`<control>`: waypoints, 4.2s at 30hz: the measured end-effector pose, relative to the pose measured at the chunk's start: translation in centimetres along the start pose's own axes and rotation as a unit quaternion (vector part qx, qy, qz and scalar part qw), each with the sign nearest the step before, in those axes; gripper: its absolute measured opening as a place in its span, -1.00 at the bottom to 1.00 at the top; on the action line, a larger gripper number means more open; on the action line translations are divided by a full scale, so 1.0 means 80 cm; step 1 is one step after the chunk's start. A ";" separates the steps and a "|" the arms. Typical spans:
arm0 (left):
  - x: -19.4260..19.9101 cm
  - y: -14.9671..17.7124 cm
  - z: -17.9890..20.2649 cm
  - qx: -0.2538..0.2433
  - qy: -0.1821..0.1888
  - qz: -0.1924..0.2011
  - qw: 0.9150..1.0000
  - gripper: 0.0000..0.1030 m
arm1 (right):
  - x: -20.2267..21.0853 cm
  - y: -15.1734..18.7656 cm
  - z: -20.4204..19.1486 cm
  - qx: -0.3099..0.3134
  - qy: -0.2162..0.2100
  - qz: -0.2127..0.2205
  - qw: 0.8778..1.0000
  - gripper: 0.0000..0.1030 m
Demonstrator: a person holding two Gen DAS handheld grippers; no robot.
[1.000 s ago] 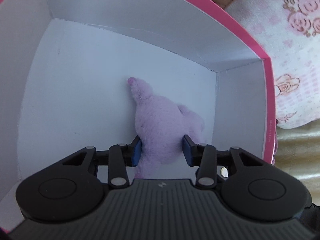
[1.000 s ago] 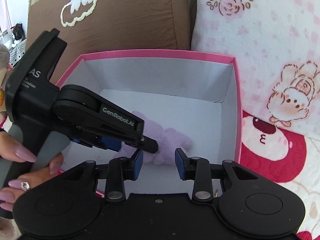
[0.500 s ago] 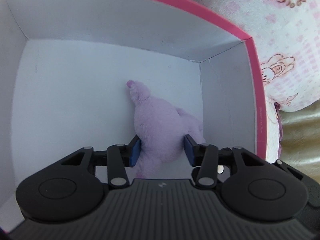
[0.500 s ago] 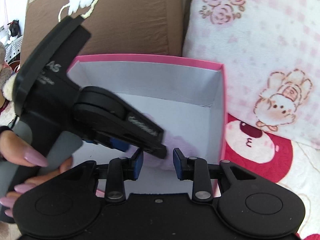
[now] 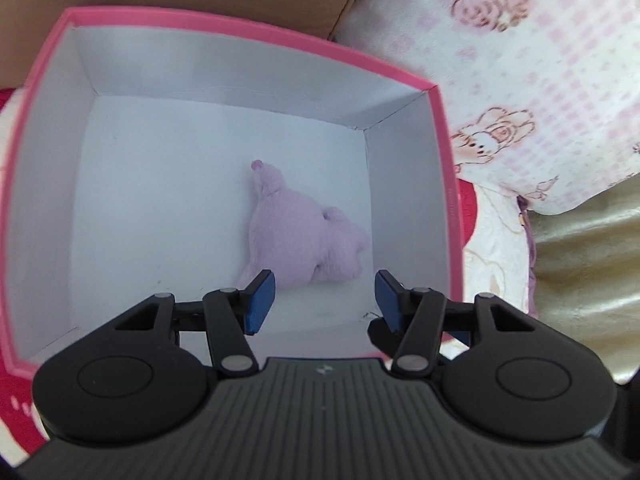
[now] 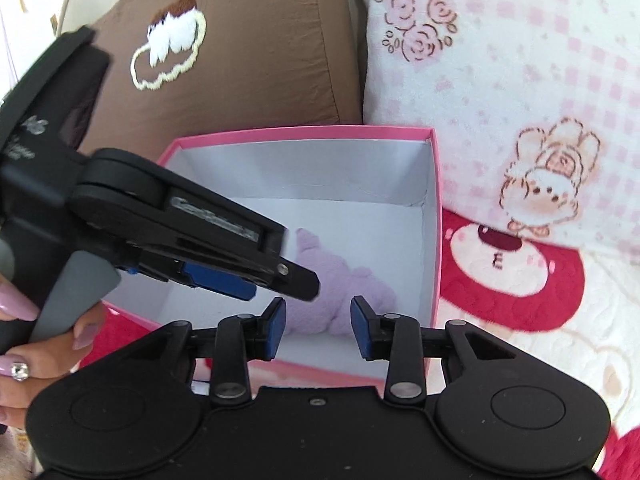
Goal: Organize objects
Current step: 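Withdraw the left gripper and move it toward the clear orange-labelled box, then close the left gripper on the clear plastic box with orange label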
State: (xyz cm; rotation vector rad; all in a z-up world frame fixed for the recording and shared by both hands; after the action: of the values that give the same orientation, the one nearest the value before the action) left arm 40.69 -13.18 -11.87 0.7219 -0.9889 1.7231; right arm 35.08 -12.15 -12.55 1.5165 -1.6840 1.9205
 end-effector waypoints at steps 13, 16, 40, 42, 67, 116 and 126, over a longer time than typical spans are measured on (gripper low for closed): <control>0.114 0.039 0.012 -0.075 -0.041 0.024 0.996 0.04 | 0.082 0.005 -0.032 -0.001 0.007 0.015 1.000 -0.14; 0.136 0.052 0.016 -0.086 -0.039 0.027 0.995 0.05 | 0.102 0.011 -0.040 0.005 0.008 0.017 1.000 -0.12; 0.218 0.153 0.000 -0.127 -0.012 0.018 0.992 0.26 | 0.203 0.076 -0.107 0.061 0.002 0.028 0.998 0.70; 0.221 0.161 -0.002 -0.134 -0.011 0.017 0.991 0.34 | 0.207 0.082 -0.113 0.073 -0.002 0.031 0.997 0.71; 0.143 0.241 -0.062 -0.133 0.015 -0.086 0.987 0.58 | 0.146 0.192 -0.158 0.063 -0.043 -0.075 0.994 0.71; 0.040 0.253 -0.149 -0.070 -0.008 -0.097 0.993 -0.04 | 0.005 0.265 -0.218 0.241 -0.053 -0.147 0.958 0.33; 0.033 0.245 -0.154 -0.092 -0.037 -0.081 0.992 -0.09 | 0.003 0.284 -0.174 0.182 -0.003 -0.162 0.970 0.59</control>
State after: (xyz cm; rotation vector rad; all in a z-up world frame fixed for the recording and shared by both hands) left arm 21.09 -4.86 -21.38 0.7287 -1.0947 1.4526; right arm 11.60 -8.81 -24.75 1.7871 -1.0343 2.1128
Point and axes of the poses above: each gripper's, at about its wrist camera, not at the fingertips, and x roughly against the way its jaws point, z to its right, y to its underside, the point moved 8 cm from there along -x, roughly the way its jaws point, and after that the axes turned 2 degrees about x, right-handed, at the moved point
